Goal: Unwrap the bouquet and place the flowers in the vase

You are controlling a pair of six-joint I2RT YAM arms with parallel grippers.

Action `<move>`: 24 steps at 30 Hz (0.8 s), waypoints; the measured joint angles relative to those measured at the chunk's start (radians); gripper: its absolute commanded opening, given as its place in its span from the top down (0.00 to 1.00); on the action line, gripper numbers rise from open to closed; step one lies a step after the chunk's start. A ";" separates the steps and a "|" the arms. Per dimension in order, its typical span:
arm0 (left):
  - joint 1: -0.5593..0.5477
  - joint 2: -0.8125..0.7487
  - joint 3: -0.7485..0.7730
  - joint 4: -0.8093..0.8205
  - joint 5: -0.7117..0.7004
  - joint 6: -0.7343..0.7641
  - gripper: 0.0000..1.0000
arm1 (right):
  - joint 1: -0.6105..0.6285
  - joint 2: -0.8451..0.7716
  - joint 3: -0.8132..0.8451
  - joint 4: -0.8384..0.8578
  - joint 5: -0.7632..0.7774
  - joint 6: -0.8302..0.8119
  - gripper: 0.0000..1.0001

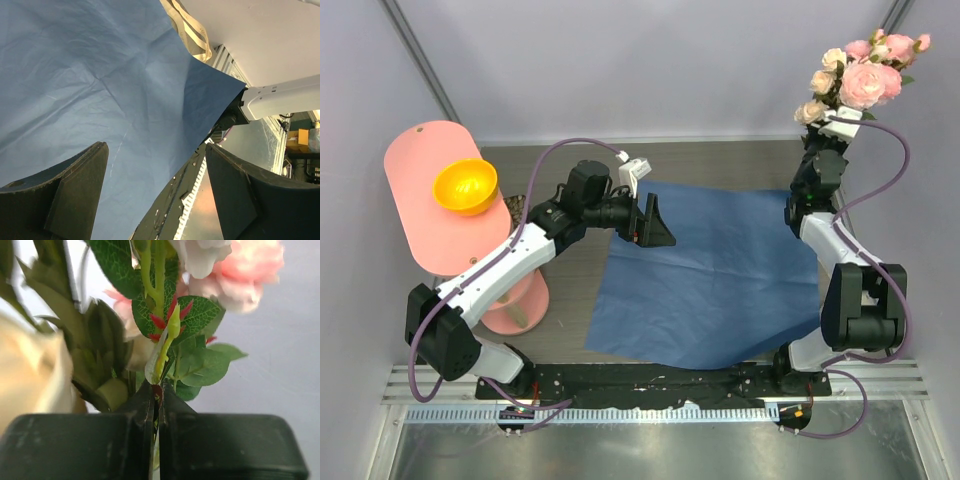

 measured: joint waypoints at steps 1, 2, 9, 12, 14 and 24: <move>0.000 0.000 0.000 0.000 0.000 -0.001 0.17 | -0.001 0.005 -0.004 0.002 0.000 0.003 0.99; 0.000 0.000 0.000 0.000 0.000 -0.002 0.17 | -0.002 0.007 -0.009 -0.001 0.001 0.007 0.99; 0.000 0.000 -0.006 0.003 0.002 -0.004 0.17 | -0.003 0.028 -0.040 -0.010 0.003 0.029 0.99; 0.000 0.000 -0.007 0.008 0.003 -0.005 0.17 | -0.003 0.035 -0.040 -0.010 0.004 0.032 0.92; 0.000 -0.001 -0.007 0.009 0.004 -0.006 0.17 | -0.003 0.034 -0.042 -0.009 0.004 0.035 0.80; 0.000 -0.010 -0.016 0.031 0.020 -0.027 0.17 | 0.003 -0.022 -0.095 -0.117 0.031 0.070 0.57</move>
